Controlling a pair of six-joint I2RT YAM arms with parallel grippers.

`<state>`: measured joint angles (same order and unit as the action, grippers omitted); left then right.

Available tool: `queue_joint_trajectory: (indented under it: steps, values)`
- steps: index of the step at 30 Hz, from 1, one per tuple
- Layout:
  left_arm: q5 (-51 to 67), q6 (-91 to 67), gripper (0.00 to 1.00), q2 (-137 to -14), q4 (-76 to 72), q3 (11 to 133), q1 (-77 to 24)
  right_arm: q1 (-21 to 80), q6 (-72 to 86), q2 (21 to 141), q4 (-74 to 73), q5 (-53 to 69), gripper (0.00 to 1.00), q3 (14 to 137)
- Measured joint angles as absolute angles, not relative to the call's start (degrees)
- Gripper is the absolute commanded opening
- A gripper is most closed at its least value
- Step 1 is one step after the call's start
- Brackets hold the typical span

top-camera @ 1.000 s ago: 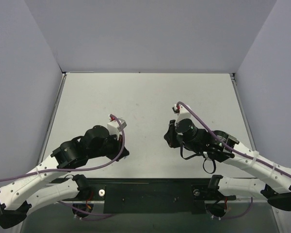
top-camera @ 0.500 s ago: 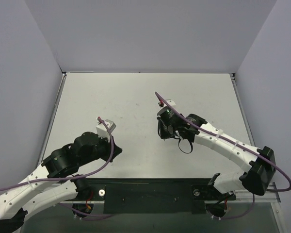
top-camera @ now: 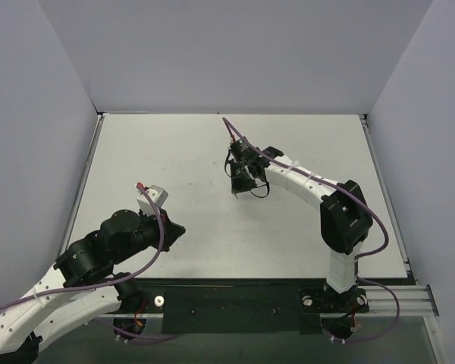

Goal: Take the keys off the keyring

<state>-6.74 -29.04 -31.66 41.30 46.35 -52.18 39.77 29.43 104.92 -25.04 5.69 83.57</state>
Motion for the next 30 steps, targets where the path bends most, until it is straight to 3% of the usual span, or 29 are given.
queue_joint_trajectory:
  steps: [4, 5, 7, 8, 12, 20, 30]
  values:
    - [-6.81, -29.04, 0.0, -31.38, 40.56, 46.35, -51.48, 39.4, 29.61, 110.37, -23.94, 6.59, 0.04, 86.41]
    - [-6.79, -29.04, 0.0, -31.44, 40.42, 46.35, -51.33, 39.4, 29.71, 110.98, -23.64, 6.72, 0.16, 86.48]
    - [-6.68, -29.02, 0.0, -31.64, 40.14, 46.33, -51.07, 39.4, 30.11, 111.35, -23.44, 6.79, 0.29, 86.48]
    - [-6.42, -28.95, 0.0, -31.77, 40.01, 46.3, -50.81, 39.33, 30.28, 111.35, -23.11, 6.79, 0.46, 86.48]
    - [-5.52, -28.67, 0.0, -32.16, 39.53, 46.09, -49.84, 39.11, 30.68, 111.31, -20.71, 6.79, 0.65, 86.37]
    - [-4.47, -28.18, 0.0, -32.56, 39.35, 45.67, -49.17, 38.98, 31.29, 104.27, -16.99, 5.19, 0.7, 79.13]
    - [-4.19, -28.03, 0.0, -33.19, 39.2, 45.67, -48.88, 41.17, 31.38, 81.34, -12.51, -3.75, 0.69, 61.28]
